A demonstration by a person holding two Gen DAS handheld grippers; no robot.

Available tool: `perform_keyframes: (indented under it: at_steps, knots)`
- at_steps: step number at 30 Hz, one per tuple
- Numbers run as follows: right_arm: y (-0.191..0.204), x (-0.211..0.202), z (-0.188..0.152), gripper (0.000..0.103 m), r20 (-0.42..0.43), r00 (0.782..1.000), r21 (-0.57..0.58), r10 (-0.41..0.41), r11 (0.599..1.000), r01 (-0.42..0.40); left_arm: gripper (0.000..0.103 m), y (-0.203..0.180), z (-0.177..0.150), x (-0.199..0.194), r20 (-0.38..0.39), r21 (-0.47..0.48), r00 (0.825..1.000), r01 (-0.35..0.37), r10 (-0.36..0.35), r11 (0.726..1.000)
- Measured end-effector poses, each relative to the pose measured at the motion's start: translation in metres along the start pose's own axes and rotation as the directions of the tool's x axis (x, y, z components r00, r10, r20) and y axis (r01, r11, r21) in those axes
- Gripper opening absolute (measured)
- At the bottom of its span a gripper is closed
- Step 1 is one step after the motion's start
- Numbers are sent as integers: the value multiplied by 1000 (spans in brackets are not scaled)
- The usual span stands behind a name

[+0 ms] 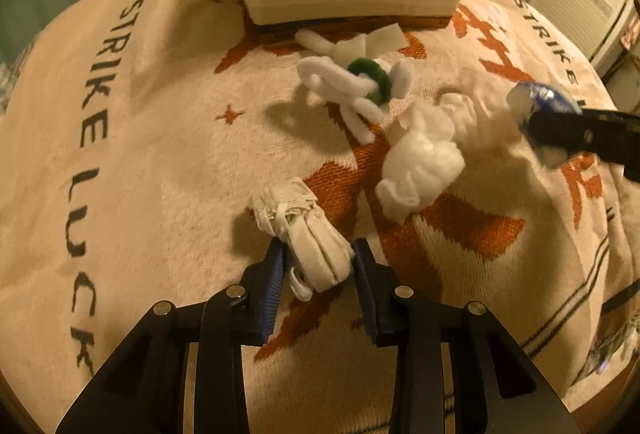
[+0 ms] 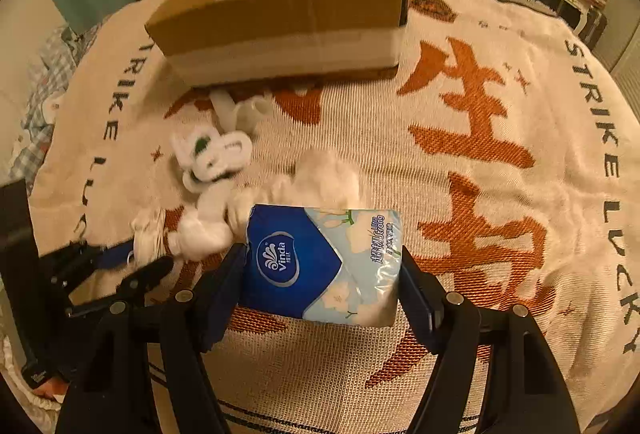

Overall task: Organize soft objects
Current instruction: 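Lift both held items over the cardboard box and open both grippers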

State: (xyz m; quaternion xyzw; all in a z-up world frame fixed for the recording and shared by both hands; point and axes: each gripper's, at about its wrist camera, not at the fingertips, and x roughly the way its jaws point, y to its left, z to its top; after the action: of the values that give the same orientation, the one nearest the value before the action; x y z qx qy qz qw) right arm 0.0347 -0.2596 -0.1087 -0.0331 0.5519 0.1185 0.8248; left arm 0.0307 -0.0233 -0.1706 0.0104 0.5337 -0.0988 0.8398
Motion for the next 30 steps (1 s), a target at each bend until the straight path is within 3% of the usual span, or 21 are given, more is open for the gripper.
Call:
perform_keyframes:
  at_steps: [6, 11, 19, 23, 30]
  knots:
    - [-2, -40, 1, 72, 91, 996, 33, -3, 999, 0, 33, 1, 5, -41, 72, -5, 997, 21, -21, 1000]
    - [0, -93, 7, 71, 223, 975, 28, 11, 999, -18, 33, -14, 25, -89, 172, 27, 984, 44, -48, 999]
    - [8, -163, 28, 71, 409, 911, -5, 40, 999, -41, 33, -27, 58, -160, 335, 81, 941, 15, -41, 997]
    - [12, -189, 51, 71, 470, 880, -42, 68, 998, -54, 33, -27, 81, -177, 395, 90, 919, -23, -15, 996]
    - [16, -207, 105, 71, 523, 850, -124, 66, 992, -1, 33, -23, 136, -182, 468, 87, 884, -48, 2, 995]
